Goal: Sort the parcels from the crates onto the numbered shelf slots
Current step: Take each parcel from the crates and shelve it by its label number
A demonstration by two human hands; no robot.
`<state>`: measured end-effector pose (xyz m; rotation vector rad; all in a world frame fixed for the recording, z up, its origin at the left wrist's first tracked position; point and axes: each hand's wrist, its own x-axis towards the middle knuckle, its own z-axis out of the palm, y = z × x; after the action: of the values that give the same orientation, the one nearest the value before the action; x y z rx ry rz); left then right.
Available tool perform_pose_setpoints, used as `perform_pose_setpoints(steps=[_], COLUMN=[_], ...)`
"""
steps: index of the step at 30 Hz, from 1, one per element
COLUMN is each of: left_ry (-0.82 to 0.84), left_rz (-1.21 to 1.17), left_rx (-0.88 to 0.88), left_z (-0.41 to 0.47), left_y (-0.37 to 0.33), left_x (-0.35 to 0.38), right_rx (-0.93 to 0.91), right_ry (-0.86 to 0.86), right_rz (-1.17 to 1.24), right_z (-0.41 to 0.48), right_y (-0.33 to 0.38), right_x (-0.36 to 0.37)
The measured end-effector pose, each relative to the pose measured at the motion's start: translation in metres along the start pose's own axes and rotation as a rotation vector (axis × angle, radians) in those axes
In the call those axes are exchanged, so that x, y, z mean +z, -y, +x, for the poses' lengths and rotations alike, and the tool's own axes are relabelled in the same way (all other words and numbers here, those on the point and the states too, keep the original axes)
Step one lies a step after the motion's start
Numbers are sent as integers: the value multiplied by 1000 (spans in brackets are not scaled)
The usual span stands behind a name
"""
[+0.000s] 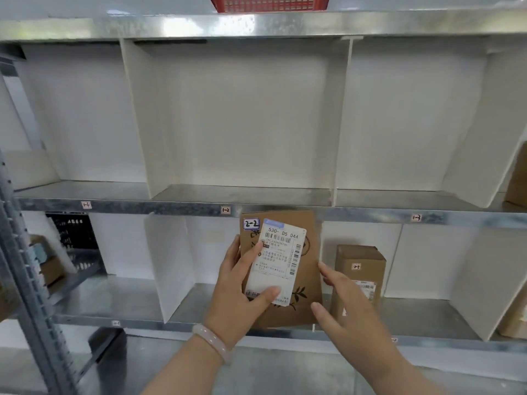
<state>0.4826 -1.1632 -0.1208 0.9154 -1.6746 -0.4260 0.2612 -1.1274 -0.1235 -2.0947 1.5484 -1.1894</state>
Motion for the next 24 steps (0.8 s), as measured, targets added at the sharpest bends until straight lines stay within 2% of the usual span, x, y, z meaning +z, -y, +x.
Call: perform_pose_setpoints(steps=[6,13,19,24], left_ry=[5,68,149,197], left_rz=[62,140,210,233], left_rx=[-95,-187,-138,-101], left_z=[-14,-15,3,24], left_y=[73,165,241,292], left_x=[-25,-64,-78,-73], right_rx=[41,139,211,285], right_ry=[132,210,298,284], right_rz=[-10,-76,-134,-139], right_z=[18,49,73,90], right_y=[-12,-21,-38,-54], right_x=[64,145,204,234])
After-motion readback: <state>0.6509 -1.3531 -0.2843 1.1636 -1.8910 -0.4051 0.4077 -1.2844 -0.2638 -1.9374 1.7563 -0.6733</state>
